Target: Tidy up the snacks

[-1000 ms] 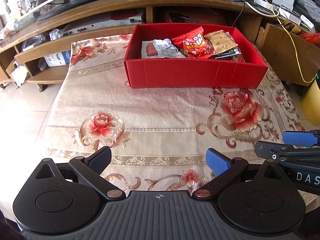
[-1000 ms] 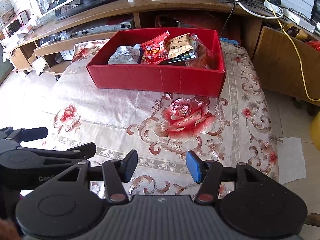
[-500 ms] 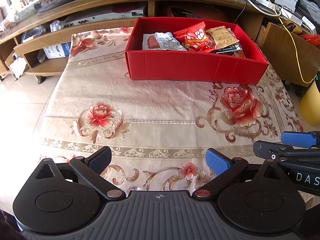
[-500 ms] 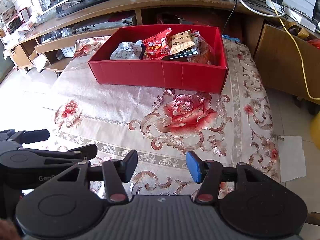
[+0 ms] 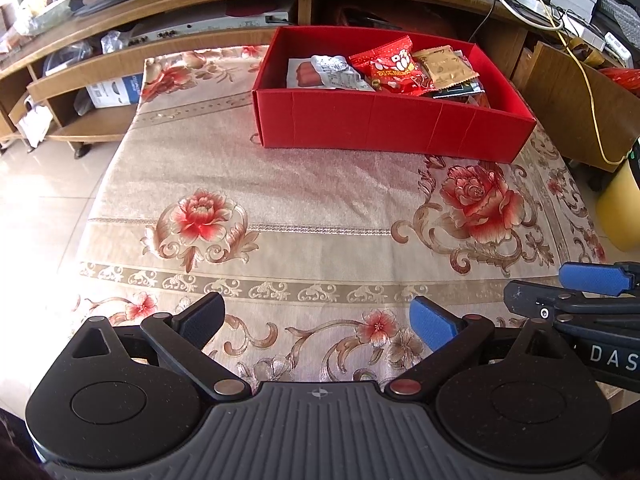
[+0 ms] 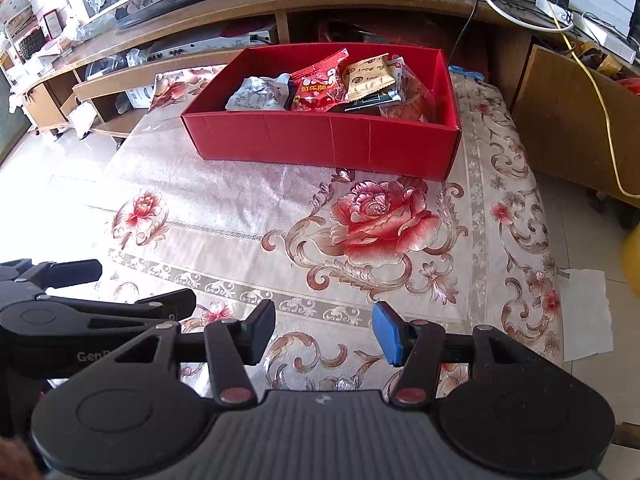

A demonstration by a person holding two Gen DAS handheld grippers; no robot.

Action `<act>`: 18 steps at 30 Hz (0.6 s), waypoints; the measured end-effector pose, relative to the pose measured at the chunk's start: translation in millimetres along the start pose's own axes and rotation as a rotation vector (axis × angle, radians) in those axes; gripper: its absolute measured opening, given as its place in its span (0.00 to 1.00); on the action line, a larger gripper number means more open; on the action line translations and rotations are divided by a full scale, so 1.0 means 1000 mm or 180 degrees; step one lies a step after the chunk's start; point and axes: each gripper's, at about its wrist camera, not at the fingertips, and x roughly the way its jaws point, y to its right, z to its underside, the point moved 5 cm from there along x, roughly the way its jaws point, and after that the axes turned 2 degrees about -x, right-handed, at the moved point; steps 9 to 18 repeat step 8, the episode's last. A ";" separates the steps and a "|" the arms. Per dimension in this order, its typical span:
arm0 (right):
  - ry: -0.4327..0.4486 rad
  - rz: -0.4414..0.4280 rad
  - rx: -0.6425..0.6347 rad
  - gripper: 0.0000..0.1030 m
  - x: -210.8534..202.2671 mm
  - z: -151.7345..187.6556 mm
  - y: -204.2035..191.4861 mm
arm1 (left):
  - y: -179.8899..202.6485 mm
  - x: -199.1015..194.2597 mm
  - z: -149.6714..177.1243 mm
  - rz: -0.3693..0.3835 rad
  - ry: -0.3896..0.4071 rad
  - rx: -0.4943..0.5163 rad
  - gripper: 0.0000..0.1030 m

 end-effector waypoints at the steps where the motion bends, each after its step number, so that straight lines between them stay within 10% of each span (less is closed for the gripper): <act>1: 0.0000 -0.0004 0.0000 0.47 0.000 0.000 0.000 | 0.000 0.000 0.000 -0.0005 0.0001 0.0001 0.97; 18: 0.0015 -0.0010 0.0020 0.50 -0.001 -0.001 0.000 | -0.002 -0.003 0.000 -0.0021 0.0022 -0.0034 0.98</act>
